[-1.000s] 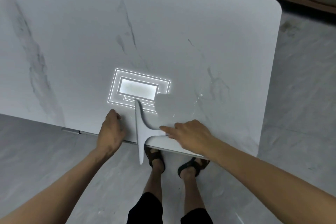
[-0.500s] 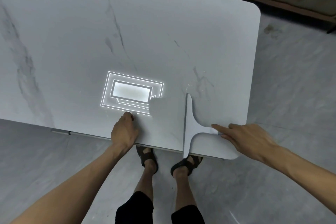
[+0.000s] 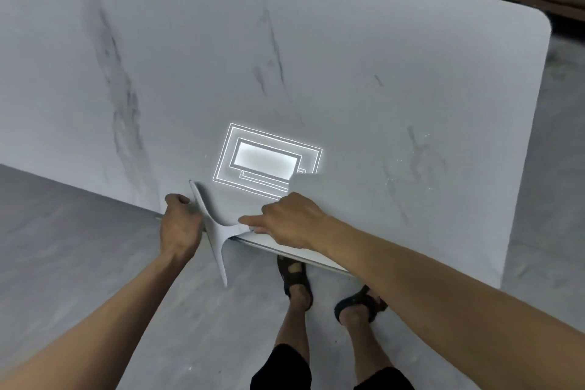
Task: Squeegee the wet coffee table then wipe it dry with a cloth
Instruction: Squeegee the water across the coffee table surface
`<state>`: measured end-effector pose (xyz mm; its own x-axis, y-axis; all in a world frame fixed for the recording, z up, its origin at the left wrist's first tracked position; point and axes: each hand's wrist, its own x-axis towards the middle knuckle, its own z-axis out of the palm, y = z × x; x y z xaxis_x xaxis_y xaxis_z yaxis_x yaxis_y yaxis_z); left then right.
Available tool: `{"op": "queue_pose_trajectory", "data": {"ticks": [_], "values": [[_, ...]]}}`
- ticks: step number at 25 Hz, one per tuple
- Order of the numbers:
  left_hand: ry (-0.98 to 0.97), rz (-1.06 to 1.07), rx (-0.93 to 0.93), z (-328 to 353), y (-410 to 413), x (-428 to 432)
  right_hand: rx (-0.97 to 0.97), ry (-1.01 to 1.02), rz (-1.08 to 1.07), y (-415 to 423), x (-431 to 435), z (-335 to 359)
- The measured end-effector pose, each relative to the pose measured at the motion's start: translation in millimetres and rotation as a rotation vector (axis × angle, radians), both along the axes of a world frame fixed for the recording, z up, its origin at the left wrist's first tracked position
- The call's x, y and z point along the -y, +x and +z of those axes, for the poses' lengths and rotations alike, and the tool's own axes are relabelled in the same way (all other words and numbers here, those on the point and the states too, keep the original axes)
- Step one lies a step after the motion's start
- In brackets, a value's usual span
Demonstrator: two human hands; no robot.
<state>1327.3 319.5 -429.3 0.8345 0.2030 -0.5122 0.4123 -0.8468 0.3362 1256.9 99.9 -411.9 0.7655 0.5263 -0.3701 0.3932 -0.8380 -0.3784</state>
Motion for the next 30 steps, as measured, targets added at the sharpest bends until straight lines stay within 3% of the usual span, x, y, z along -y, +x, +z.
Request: {"op": "queue_pose_trajectory", "data": {"ticks": [6, 11, 16, 25, 28, 30], "values": [[-0.023, -0.084, -0.006, -2.4, 18.5, -16.7, -0.016, 0.045, -0.118, 53.1, -23.7, -13.5], [-0.059, -0.169, -0.042, -5.3, 21.2, -3.1, 0.005, 0.092, -0.306, 45.2, 3.2, -20.6], [-0.087, -0.292, -0.094, -6.9, 10.7, 32.5, -0.069, 0.026, -0.461, -38.1, 86.7, -9.5], [-0.035, -0.572, -0.135, -5.6, -33.0, 109.4, -0.181, -0.283, -0.639, -195.6, 221.6, 59.0], [-0.004, -0.491, -0.073, -2.3, -33.5, 108.6, -0.155, -0.335, -0.58, -190.1, 220.5, 73.2], [-0.029, -0.317, -0.023, 3.3, -24.6, 99.9, -0.17, -0.251, -0.468, -159.8, 199.4, 70.1]]}}
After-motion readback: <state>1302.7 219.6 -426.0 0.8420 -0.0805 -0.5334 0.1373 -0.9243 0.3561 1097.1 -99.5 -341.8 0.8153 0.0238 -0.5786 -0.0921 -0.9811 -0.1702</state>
